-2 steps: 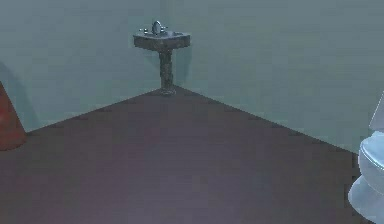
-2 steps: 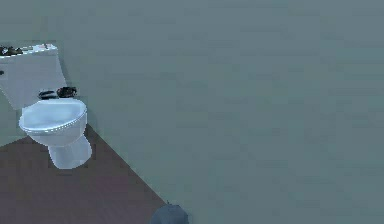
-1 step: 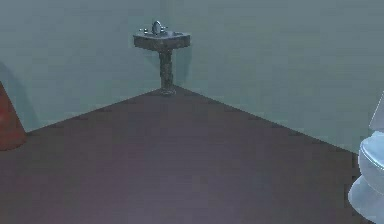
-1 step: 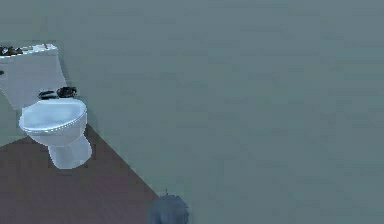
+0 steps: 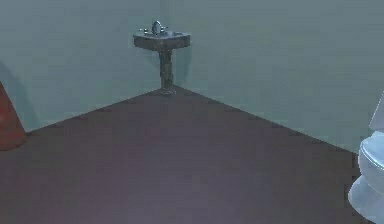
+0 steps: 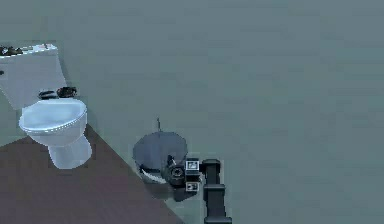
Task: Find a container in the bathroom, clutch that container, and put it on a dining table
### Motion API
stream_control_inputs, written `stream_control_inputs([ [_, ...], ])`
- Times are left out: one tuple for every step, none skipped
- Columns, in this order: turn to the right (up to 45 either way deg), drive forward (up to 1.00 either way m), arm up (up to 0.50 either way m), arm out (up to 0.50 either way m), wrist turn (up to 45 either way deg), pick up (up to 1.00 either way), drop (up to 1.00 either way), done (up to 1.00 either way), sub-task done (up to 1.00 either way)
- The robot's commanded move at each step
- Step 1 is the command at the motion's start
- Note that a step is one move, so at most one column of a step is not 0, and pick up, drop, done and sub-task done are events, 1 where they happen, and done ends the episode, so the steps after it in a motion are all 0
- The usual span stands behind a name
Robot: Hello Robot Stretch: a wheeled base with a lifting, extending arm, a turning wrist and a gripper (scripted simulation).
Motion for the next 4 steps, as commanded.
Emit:
stream_control_inputs([
  [0.0, 0.00, 0.24, 0.00, 0.0, 0.00, 0.00, 0.00, 0.00],
  [0.0, 0.00, 0.00, 0.00, -45.0, 0.00, 0.00, 0.00, 0.00],
  [0.0, 0.00, 0.00, 0.00, -45.0, 0.00, 0.00, 0.00, 0.00],
  [0.0, 0.00, 0.00, 0.00, -12.0, 0.00, 0.00, 0.00, 0.00],
])
